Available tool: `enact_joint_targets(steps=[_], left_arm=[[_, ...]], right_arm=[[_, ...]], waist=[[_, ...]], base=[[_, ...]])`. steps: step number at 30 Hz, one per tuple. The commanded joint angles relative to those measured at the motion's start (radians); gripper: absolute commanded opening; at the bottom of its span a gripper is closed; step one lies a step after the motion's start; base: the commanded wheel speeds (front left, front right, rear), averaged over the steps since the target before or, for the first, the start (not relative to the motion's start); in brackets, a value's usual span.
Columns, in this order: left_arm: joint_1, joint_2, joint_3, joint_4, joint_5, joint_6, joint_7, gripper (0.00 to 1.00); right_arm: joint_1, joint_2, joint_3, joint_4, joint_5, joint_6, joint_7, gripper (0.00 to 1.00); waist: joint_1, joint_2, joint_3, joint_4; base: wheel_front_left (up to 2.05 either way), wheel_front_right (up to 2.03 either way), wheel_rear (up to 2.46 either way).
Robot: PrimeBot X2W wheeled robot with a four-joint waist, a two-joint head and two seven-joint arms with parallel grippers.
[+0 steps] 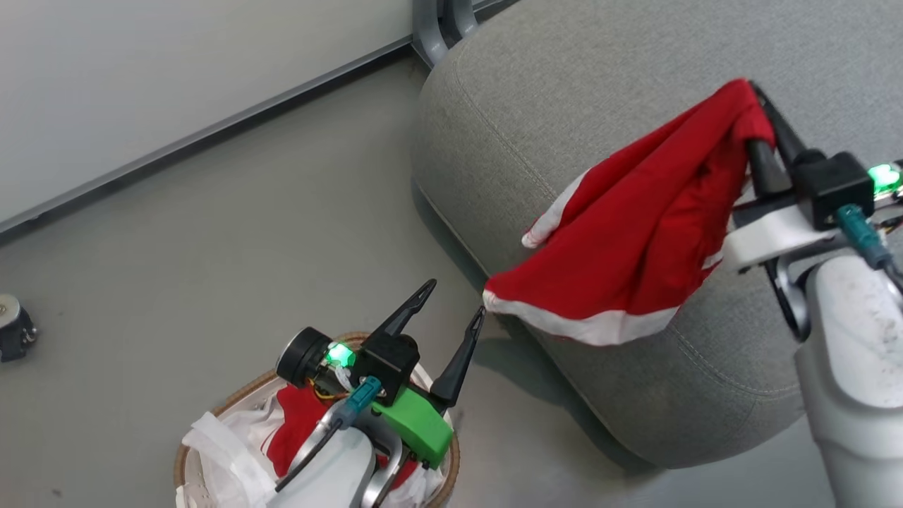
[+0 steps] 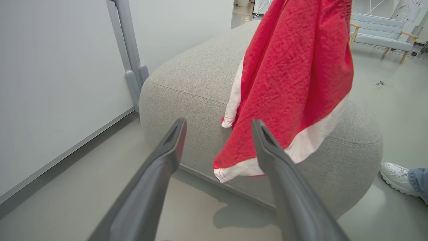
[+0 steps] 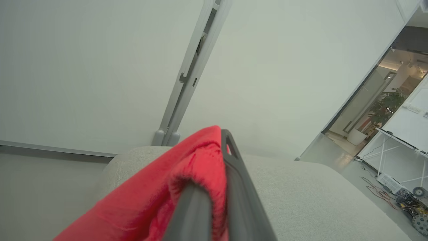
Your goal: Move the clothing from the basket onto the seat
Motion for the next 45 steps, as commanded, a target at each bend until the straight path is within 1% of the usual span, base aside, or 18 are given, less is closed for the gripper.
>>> enact_joint_targets(steps=[1, 4, 10, 12, 16, 18, 21, 25, 28, 36, 42, 43, 44, 45], left_arm=[[-0.022, 0.012, 0.0, -0.002, 0.007, -0.004, -0.001, 1.0], [-0.042, 0.021, -0.006, -0.004, 0.016, -0.005, -0.001, 1.0], [-0.09, 0.04, -0.02, -0.025, 0.038, -0.007, -0.001, 1.0], [-0.111, 0.045, -0.029, -0.03, 0.048, -0.008, -0.001, 1.0], [-0.146, 0.062, -0.032, -0.043, 0.066, -0.005, 0.0, 1.0], [-0.157, 0.071, -0.029, -0.052, 0.072, -0.003, 0.0, 1.0], [-0.177, 0.078, -0.027, -0.066, 0.081, 0.0, -0.001, 1.0], [-0.191, 0.093, -0.025, -0.092, 0.092, 0.008, -0.001, 1.0], [-0.197, 0.098, -0.028, -0.1, 0.096, 0.011, -0.001, 1.0], [-0.201, 0.098, -0.034, -0.097, 0.087, 0.017, -0.001, 1.0], [-0.192, 0.102, -0.033, -0.091, 0.076, 0.02, -0.001, 1.0], [-0.19, 0.103, -0.033, -0.092, 0.073, 0.022, -0.001, 1.0], [-0.187, 0.105, -0.033, -0.092, 0.072, 0.023, -0.001, 1.0], [-0.186, 0.106, -0.033, -0.091, 0.071, 0.024, -0.001, 1.0]], right_arm=[[-0.047, -0.016, -0.014, -0.011, -0.005, -0.001, -0.005, 0.0], [-0.129, -0.064, -0.046, -0.021, -0.019, -0.001, -0.005, 0.0], [-0.346, -0.178, -0.125, -0.03, -0.058, -0.001, -0.005, 0.0], [-0.417, -0.224, -0.144, -0.008, -0.067, -0.001, -0.005, 0.0], [-0.509, -0.281, -0.135, 0.044, -0.071, -0.001, -0.005, 0.0], [-0.538, -0.296, -0.131, 0.083, -0.071, -0.001, -0.004, 0.0], [-0.575, -0.301, -0.129, 0.148, -0.073, -0.001, -0.004, 0.0], [-0.583, -0.28, -0.133, 0.226, -0.077, -0.001, -0.004, 0.0], [-0.55, -0.25, -0.149, 0.273, -0.078, -0.001, -0.004, 0.0], [-0.436, -0.197, -0.221, 0.358, -0.1, -0.001, -0.004, 0.0], [-0.365, -0.206, -0.258, 0.382, -0.101, -0.001, -0.004, 0.0], [-0.357, -0.208, -0.262, 0.378, -0.101, -0.001, -0.004, 0.02], [-0.348, -0.208, -0.269, 0.376, -0.1, -0.001, -0.004, 0.19], [-0.34, -0.208, -0.273, 0.373, -0.099, -0.001, -0.004, 0.42]], waist=[[0.0, -0.0001, 0.051, 0.02], [0.0, -0.0001, 0.092, 0.041], [0.0, -0.0001, 0.185, 0.095], [0.0, -0.0001, 0.222, 0.118], [0.0, -0.0001, 0.289, 0.148], [0.0, -0.0001, 0.32, 0.157], [0.0, -0.0001, 0.365, 0.169], [0.0, -0.0001, 0.42, 0.178], [0.0, -0.0001, 0.448, 0.182], [0.0, -0.0001, 0.467, 0.187], [0.0, -0.0001, 0.459, 0.185], [0.0, -0.0001, 0.458, 0.184], [0.0, -0.0001, 0.457, 0.182], [0.0, -0.0001, 0.456, 0.181]], base=[[0.0, 0.0, 0.0], [0.0, 0.0, 0.0], [0.0, 0.0, 0.0], [0.0, 0.0, 0.0], [0.0, 0.0, 0.0], [0.0, 0.0, 0.0], [0.0, 0.0, 0.0], [0.0, 0.0, 0.0], [0.0, 0.0, 0.0], [0.0, 0.0, 0.0], [0.0, 0.0, 0.0], [0.0, 0.0, 0.0], [0.0, 0.0, 0.0], [0.0, 0.0, 0.0]])
